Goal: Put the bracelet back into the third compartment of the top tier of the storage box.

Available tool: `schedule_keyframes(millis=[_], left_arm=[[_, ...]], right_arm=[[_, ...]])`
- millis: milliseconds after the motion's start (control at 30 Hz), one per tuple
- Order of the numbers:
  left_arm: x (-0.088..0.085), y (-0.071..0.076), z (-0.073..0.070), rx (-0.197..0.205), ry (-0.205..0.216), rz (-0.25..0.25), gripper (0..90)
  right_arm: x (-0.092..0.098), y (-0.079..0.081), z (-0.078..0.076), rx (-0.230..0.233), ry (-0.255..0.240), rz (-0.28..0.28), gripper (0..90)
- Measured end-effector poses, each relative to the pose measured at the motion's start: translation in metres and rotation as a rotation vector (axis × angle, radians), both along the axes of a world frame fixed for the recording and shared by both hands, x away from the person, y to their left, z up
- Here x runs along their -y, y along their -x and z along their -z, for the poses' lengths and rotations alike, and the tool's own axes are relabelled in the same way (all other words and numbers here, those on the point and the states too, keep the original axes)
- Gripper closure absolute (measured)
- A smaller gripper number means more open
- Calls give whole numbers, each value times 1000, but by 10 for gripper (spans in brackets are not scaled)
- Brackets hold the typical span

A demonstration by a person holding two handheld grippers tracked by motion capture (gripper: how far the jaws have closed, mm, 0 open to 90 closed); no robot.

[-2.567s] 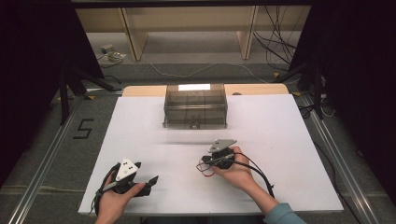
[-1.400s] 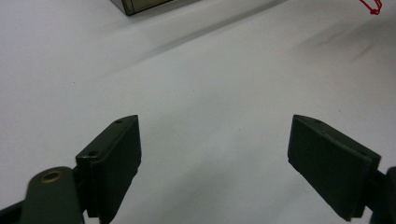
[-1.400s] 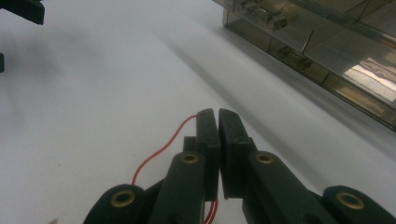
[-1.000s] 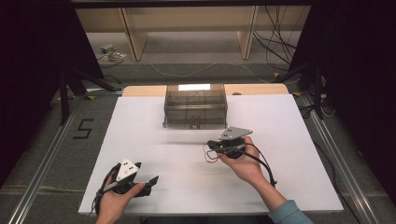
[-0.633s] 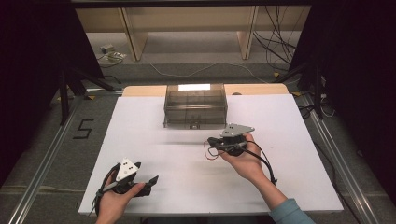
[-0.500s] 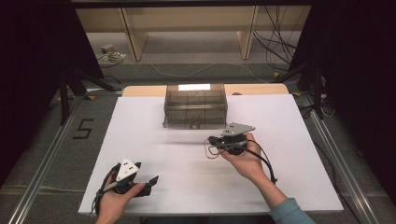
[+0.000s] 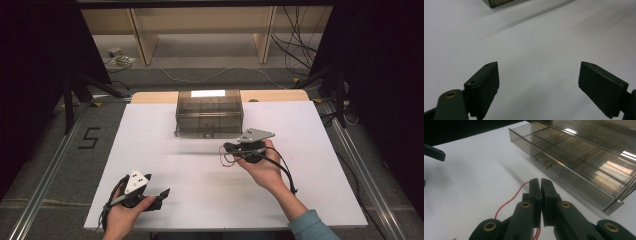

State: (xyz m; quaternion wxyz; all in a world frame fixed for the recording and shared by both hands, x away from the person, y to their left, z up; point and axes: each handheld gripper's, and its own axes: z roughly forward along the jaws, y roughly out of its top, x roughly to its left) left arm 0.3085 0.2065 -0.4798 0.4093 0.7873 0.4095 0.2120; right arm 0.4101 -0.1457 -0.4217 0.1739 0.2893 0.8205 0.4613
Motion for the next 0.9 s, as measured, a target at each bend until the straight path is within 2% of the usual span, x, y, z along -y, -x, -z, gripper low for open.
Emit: schedule_keyframes(millis=[900], left_arm=[[2,0,0,-1,4,8,171]], right_arm=[[0,-16,-22,24,13,25,879]])
